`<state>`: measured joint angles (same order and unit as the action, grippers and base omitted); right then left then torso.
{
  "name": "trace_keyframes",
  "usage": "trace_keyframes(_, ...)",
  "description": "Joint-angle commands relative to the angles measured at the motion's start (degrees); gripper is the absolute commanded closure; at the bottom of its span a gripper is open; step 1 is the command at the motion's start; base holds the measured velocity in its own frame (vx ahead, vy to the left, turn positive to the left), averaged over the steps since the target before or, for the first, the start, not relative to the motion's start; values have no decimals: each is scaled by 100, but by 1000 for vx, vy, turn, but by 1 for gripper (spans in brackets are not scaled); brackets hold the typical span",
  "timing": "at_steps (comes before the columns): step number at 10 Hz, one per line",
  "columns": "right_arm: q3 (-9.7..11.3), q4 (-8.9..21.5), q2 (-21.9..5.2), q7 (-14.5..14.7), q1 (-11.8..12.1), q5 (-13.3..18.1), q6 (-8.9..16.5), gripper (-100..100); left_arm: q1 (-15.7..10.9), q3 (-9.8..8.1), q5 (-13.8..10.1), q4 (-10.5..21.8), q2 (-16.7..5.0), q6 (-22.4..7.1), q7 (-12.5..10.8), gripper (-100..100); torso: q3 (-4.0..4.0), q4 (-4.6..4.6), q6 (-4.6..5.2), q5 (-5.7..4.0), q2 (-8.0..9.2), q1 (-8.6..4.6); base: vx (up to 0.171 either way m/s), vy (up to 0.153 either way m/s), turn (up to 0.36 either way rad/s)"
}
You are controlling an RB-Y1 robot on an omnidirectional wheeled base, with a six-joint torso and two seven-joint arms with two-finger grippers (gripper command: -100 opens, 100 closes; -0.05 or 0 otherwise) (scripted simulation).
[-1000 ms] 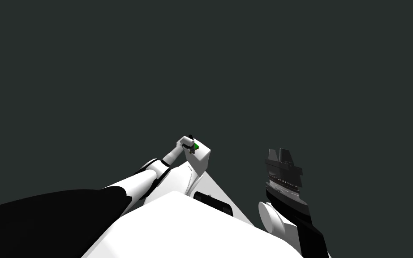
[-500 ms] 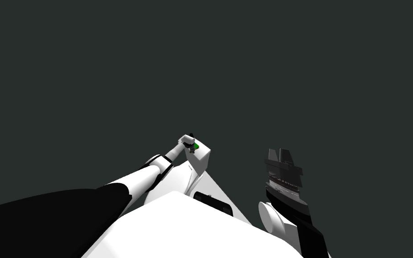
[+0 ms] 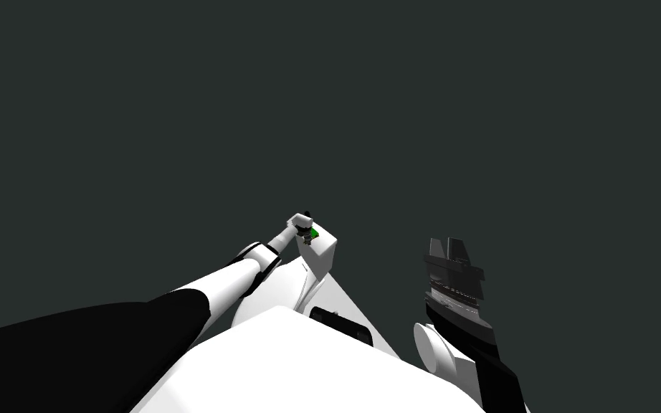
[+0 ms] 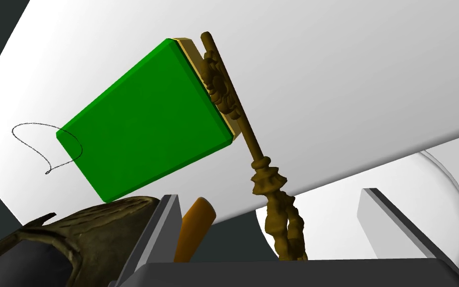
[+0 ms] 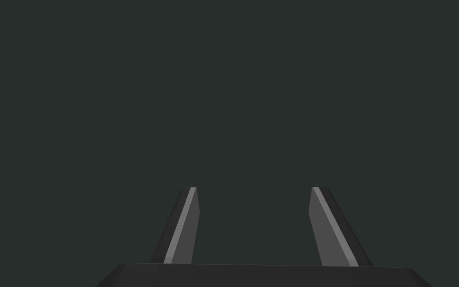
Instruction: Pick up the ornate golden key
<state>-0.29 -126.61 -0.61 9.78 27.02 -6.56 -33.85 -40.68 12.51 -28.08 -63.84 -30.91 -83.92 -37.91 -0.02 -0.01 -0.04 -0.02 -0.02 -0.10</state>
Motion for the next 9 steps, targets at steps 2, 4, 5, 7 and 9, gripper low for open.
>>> trace_keyframes(2,0,0,0,0,0,0,0,0,-9,1,-3,15,0,-9,7,0,0,0,0,1,0,4,-1,-5,3)
trace_keyframes(4,0,0,0,0,0,0,0,0,102,-42,86,197,84,251,106,-100,-4,-2,0,2,-7,7,26,-6,-3)
trace_keyframes(5,0,0,0,0,0,0,0,0,133,-54,112,250,108,325,134,-100,-7,-3,0,2,-12,7,25,-1,0)
trace_keyframes(7,0,0,0,0,0,0,0,0,117,-49,94,221,91,285,123,100,-4,-2,0,2,-7,9,4,0,0)
trace_keyframes(9,0,0,0,0,0,0,0,0,118,-47,90,220,96,276,121,100,-6,-2,1,3,-9,13,0,0,0)
